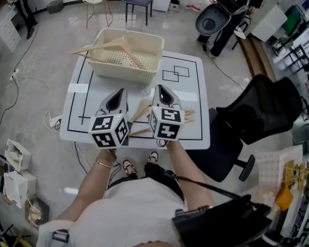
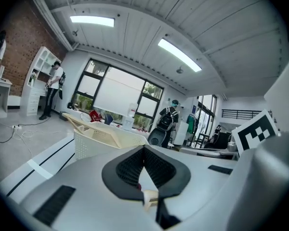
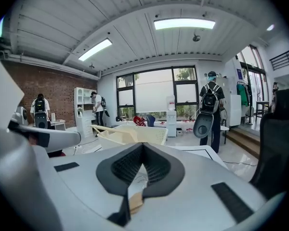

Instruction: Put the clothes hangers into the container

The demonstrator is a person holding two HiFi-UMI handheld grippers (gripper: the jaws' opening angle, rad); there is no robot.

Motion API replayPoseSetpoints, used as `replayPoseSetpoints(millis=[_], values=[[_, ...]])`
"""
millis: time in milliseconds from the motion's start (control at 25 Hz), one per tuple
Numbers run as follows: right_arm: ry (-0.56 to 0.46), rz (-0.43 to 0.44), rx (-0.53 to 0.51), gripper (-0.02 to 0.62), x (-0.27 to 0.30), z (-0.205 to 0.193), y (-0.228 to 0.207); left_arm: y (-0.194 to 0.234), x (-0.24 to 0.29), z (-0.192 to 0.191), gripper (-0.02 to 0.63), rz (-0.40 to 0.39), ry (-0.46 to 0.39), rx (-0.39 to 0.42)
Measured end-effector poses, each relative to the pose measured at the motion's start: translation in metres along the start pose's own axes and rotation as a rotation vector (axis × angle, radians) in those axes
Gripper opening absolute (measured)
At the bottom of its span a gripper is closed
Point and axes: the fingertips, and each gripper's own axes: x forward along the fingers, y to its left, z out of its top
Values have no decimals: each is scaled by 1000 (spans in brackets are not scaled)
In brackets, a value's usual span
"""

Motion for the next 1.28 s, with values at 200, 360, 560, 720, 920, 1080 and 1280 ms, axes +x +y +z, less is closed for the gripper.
replayPoseSetpoints(millis=[200,360,560,720,920,1080,1280], values=[[26,38,90,17,-11,-13,-11,-20,3,-3,0,10,8,26],[41,74,109,17,-20,-22,-21,-38,5,-5,0,26,7,32],[60,120,84,17,-31,-31,-30,-58,8,-10,0,52,15,56],[55,154,72,17,-38,-31,-34,-72,11,-13,0,71,17,91],[65,179,83,17,-43,-32,-44,-84,11,-16,0,76,12,89],[86,208,105,17,-42,-36,-48,-80,12,-21,0,107,20,74],[109,242,49,17,-35,-40,-56,-75,13,-28,0,139,32,64]])
